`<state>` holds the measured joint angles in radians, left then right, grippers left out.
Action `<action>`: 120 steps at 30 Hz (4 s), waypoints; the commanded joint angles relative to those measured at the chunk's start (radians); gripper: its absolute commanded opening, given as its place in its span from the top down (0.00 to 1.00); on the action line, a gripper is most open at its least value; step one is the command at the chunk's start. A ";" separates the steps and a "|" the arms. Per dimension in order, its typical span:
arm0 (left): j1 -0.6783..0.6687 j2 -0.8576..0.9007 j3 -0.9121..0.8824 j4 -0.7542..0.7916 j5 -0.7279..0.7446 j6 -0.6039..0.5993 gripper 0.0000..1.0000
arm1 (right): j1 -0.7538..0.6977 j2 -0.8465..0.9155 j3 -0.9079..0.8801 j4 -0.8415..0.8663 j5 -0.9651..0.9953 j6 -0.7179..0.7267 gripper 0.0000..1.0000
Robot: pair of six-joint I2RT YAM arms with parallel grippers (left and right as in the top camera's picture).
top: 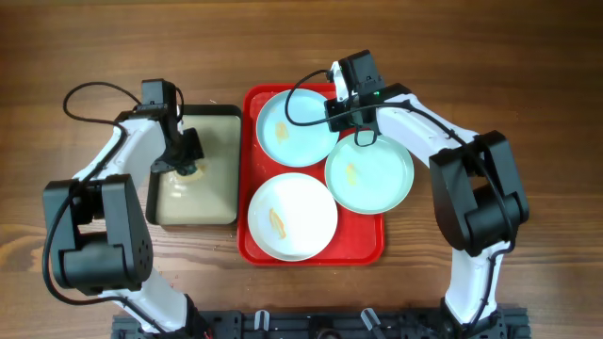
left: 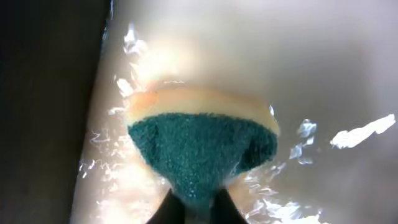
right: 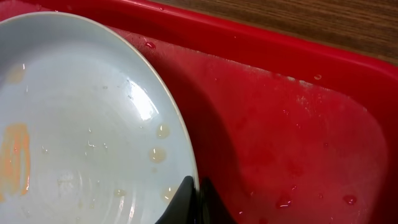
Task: Clean dirty plates on tray and stack at the side
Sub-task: 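Lift the sponge with the left gripper out of the water, then scrub the top plate with the sponge held in the left gripper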
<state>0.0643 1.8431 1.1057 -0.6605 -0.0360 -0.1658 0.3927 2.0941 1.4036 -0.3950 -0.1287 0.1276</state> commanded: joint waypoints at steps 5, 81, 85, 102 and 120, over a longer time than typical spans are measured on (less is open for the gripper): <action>-0.005 0.014 -0.006 0.049 0.115 0.005 0.63 | 0.002 -0.029 0.013 0.002 0.026 0.006 0.84; -0.235 -0.500 -0.008 0.079 -0.459 -0.204 0.96 | 0.002 -0.013 -0.035 0.051 0.018 0.034 0.96; -0.234 -0.421 -0.008 0.068 -0.307 -0.179 0.96 | 0.002 -0.013 -0.035 0.052 0.018 0.034 0.96; -0.231 -0.367 0.002 0.157 -0.276 -0.132 0.96 | 0.002 -0.013 -0.035 0.051 -0.027 0.060 0.96; -0.246 0.062 0.523 -0.257 0.174 -0.126 0.96 | 0.002 -0.013 -0.035 0.049 -0.027 0.164 0.96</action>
<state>-0.1322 1.8652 1.6127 -0.9398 0.0700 -0.2493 0.3927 2.0941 1.3777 -0.3431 -0.1486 0.2298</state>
